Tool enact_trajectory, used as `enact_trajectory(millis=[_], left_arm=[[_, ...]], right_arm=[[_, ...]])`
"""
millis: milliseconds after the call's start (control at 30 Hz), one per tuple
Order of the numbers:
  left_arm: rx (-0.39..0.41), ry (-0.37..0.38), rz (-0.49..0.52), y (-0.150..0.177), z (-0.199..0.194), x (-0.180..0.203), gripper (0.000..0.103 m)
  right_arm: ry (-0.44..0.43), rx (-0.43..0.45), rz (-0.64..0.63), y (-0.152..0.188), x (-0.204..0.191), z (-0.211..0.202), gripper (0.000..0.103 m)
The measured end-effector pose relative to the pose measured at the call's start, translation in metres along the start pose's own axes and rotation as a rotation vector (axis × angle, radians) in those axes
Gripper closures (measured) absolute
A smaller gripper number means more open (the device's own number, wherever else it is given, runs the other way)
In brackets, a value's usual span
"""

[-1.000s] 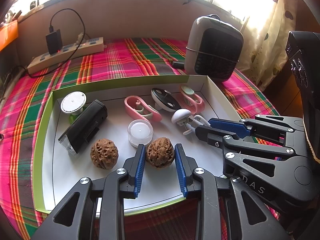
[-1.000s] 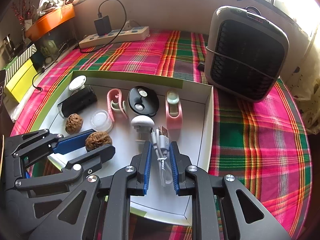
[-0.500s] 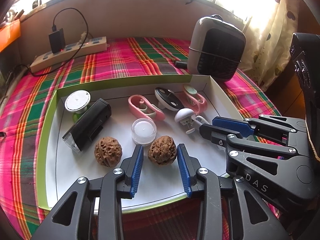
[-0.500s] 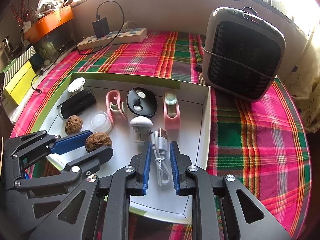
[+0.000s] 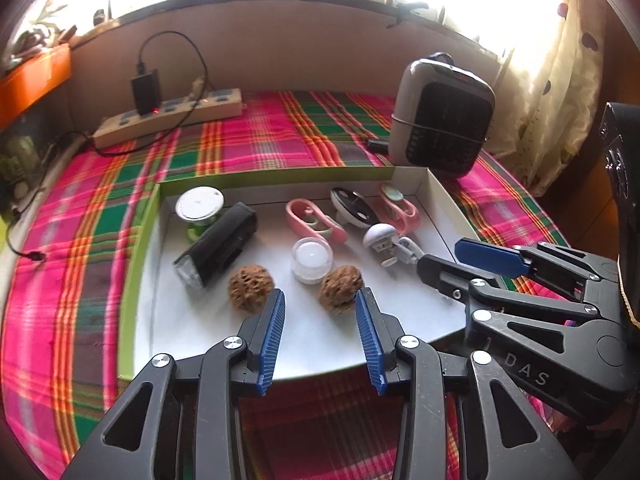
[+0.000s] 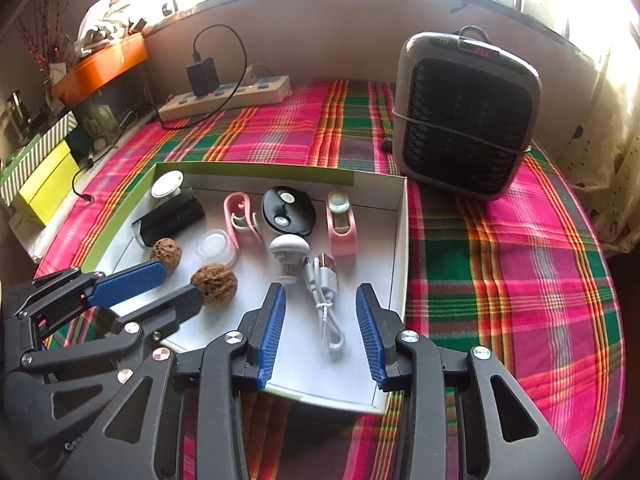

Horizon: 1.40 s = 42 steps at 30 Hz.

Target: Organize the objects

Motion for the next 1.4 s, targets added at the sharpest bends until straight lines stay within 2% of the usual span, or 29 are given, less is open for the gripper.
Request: enact_trajectory(millis=[333,400,667,733,833,967,1400], left_arm=[[0.041,-0.057,-0.02,0.004,-0.026,-0.009,0.068],[0.053,-0.095,-0.018,0.007,-0.032,-0.012,0.068],[0.066,-0.114,-0.029,0.019,-0.05,-0.014,0.068],[0.066,-0.126,-0.037,0.022,-0.054,-0.015,0.068],[0.066,-0.134,-0.056,0.029,-0.059,-0.019,0.068],[0.062,-0.172,-0.064,0.039,-0.062,-0.025,0.068],[-0.012,-0.167,-0.093,0.077,-0.053,-0.028,0.068]], right_arm=[[0.003,0.074,0.011,0.004,-0.009,-0.024,0.065],[0.008,0.085,0.01,0.006,-0.01,-0.029,0.065],[0.023,0.113,0.005,0.015,-0.014,-0.046,0.064],[0.026,0.121,0.005,0.018,-0.015,-0.05,0.054],[0.032,0.128,0.012,0.023,-0.014,-0.057,0.052],[0.043,0.116,0.014,0.033,-0.013,-0.059,0.052],[0.065,0.031,0.048,0.075,-0.002,-0.048,0.051]])
Point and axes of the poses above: each gripper's, at about its wrist camera, not at the fingertips, and z roughly the way its jaws point, x to its right, y to its underside, the point moved 9 cm from there along z, roughly the way its jaws point
